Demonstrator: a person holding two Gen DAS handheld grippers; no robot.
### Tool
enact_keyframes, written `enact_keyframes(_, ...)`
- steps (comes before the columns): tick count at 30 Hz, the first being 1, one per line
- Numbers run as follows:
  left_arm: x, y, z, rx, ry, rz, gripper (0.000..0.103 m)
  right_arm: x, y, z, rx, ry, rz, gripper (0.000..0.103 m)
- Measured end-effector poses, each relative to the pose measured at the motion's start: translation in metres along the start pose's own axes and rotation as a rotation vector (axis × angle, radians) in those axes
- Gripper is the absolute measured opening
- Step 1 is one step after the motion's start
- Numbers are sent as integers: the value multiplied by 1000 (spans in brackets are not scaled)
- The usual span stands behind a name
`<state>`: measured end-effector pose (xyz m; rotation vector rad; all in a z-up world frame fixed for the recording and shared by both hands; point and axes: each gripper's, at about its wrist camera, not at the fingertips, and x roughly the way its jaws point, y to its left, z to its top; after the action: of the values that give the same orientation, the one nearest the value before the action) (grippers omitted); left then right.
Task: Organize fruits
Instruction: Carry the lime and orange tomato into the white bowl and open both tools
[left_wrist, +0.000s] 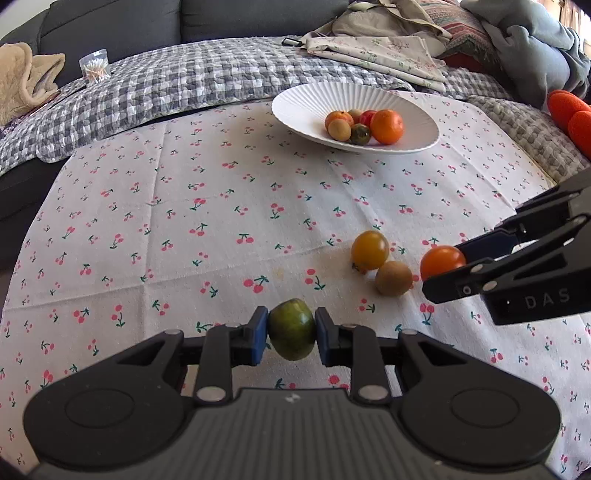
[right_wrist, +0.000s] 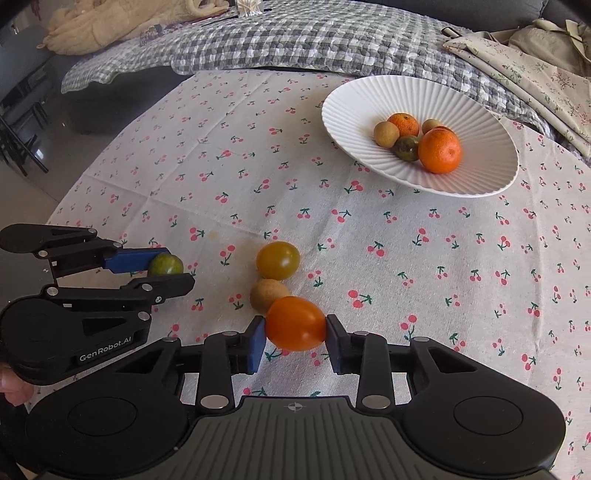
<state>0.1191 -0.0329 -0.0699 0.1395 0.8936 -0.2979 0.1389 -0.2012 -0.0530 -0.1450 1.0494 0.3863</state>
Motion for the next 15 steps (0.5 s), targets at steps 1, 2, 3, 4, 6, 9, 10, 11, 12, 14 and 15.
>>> enact_keyframes(1, 0, 0, 1, 2, -2, 2, 25, -1, -1, 0, 0, -2, -2, 33)
enact_keyframes(2, 0, 0, 2, 3, -2, 3, 25, -2, -1, 1, 0, -4, -5, 33)
enact_keyframes(3, -1, 1, 4, 1, -5, 5, 25, -3, -2, 1, 2, -7, -8, 33)
enact_keyframes(4, -2, 2, 6, -4, -12, 7, 25, -4, -3, 1, 4, -10, -11, 33)
enact_keyframes(6, -4, 5, 10, -14, -25, 16, 25, -5, -6, 1, 10, -17, -21, 33)
enact_keyframes(9, -6, 9, 14, -26, -39, 20, 25, -9, -13, 1, 25, -28, -32, 33)
enact_keyframes(10, -6, 10, 16, -30, -42, 20, 25, -10, -15, 2, 30, -34, -34, 33)
enact_keyframes(11, -6, 11, 17, -34, -45, 18, 25, -12, -17, 2, 36, -40, -37, 33)
enact_keyframes(12, -6, 11, 19, -35, -49, 17, 25, -14, -20, 3, 44, -48, -39, 33)
enact_keyframes(14, -7, 10, 23, -34, -60, 20, 25, -18, -26, 6, 64, -66, -42, 33)
enact_keyframes(15, -7, 11, 25, -35, -65, 20, 25, -21, -29, 8, 76, -77, -45, 33)
